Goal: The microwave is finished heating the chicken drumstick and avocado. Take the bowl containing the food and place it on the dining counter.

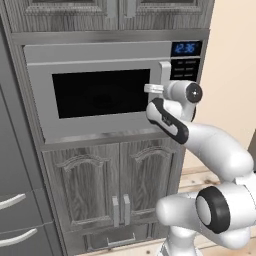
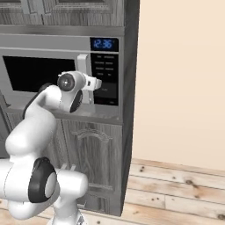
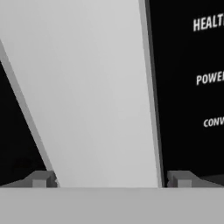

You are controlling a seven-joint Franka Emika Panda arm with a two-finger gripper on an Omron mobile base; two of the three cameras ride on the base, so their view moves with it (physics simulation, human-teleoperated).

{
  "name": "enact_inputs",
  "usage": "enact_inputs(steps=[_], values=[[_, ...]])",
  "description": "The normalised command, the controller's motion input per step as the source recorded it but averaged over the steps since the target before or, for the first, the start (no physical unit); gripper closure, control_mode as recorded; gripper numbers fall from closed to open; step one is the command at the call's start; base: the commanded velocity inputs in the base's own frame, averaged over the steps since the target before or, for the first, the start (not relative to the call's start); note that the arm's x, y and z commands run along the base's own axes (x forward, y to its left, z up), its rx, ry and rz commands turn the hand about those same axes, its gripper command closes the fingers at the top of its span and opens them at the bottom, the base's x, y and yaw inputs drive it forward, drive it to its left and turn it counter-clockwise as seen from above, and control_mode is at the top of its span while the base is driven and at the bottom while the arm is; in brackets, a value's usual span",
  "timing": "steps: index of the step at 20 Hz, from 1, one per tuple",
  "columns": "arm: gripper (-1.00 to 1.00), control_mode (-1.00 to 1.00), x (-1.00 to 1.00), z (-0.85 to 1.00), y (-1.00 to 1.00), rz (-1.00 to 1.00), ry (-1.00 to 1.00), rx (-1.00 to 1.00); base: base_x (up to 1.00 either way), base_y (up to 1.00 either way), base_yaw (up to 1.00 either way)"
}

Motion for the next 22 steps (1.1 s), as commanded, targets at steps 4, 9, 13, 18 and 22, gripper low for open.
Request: enact_inputs(steps=[4,9,13,18,22], values=[[1.00,-1.00,0.40,0.00,0.00,0.03,0.00,0.00,0.00,0.00,0.00],[1.00,-1.00,0.00,0.00,0.00,0.00,0.00,0.00,0.00,0.00,0.00],[1.00,-1.00,0.00,0.00,0.00,0.00,0.00,0.00,0.00,0.00,0.00],[1.00,-1.00,-0.08,0.00,0.00,0.00,0.00,0.00,0.00,0.00,0.00],[1.00,-1.00,-0.36,0.03,0.00,0.00,0.00,0.00,0.00,0.00,0.00]])
